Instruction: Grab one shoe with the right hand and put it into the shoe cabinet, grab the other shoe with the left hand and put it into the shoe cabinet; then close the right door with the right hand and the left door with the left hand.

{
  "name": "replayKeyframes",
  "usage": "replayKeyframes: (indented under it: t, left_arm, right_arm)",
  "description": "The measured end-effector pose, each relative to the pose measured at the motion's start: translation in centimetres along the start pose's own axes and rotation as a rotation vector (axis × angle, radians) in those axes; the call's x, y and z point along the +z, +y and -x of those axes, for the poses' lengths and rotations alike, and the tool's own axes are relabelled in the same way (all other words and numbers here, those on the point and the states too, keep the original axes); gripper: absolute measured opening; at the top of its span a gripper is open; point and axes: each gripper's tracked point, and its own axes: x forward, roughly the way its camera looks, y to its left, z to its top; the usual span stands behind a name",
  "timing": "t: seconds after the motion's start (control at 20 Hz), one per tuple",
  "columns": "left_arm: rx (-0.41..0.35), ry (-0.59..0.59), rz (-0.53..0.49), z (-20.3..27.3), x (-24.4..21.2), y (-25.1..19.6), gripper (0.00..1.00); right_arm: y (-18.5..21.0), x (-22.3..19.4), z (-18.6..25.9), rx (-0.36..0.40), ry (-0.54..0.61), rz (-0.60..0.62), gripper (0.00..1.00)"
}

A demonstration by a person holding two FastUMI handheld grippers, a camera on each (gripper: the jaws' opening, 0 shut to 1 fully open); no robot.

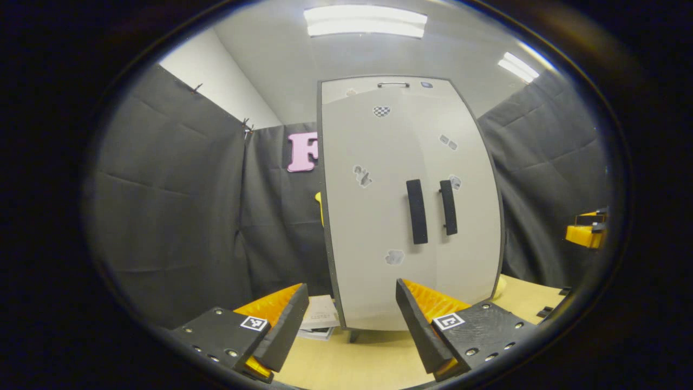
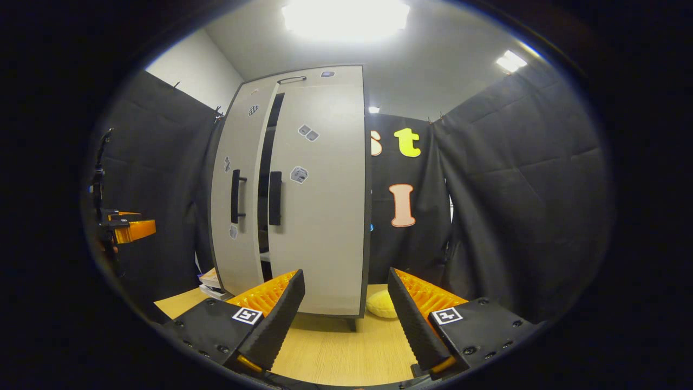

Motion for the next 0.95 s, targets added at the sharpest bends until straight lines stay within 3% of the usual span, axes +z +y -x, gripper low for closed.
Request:
replayKeyframes:
  t: [0.1, 0.15, 0.45, 0.5, 0.75, 0.8, 0.95]
  left_arm:
    - [0.013, 0.005, 0.005, 1.2, -0.3, 0.1, 0.88]
    - [0.021, 0.002, 0.007, 2.0, -0.4, 0.2, 1.0]
    - [0.06, 0.046, 0.031, 4.8, -2.5, 1.0, 1.0]
    - [0.066, 0.049, 0.034, 5.2, -2.8, 1.2, 0.94]
    - [0.09, 0.065, 0.035, 6.8, -3.6, 2.5, 0.94]
    - [0.095, 0.063, 0.036, 6.8, -3.6, 2.8, 1.0]
    - [0.103, 0.059, 0.041, 7.3, -3.5, 3.2, 1.0]
  right_arm:
    - [-0.1, 0.1, 0.9, 0.002, -0.011, -0.001, 0.98]
    - [-0.1, 0.0, 1.2, 0.006, -0.018, -0.004, 0.98]
    - [-1.0, -0.7, 3.1, -0.017, -0.032, -0.023, 0.98]
    - [-1.0, -0.8, 3.3, -0.017, -0.034, -0.023, 0.97]
    - [-1.6, -1.0, 4.3, -0.034, -0.043, -0.007, 0.98]
    - [-1.7, -0.9, 4.4, -0.037, -0.048, -0.011, 0.98]
    - [-2.0, -0.5, 4.6, -0.05, -0.059, -0.02, 0.98]
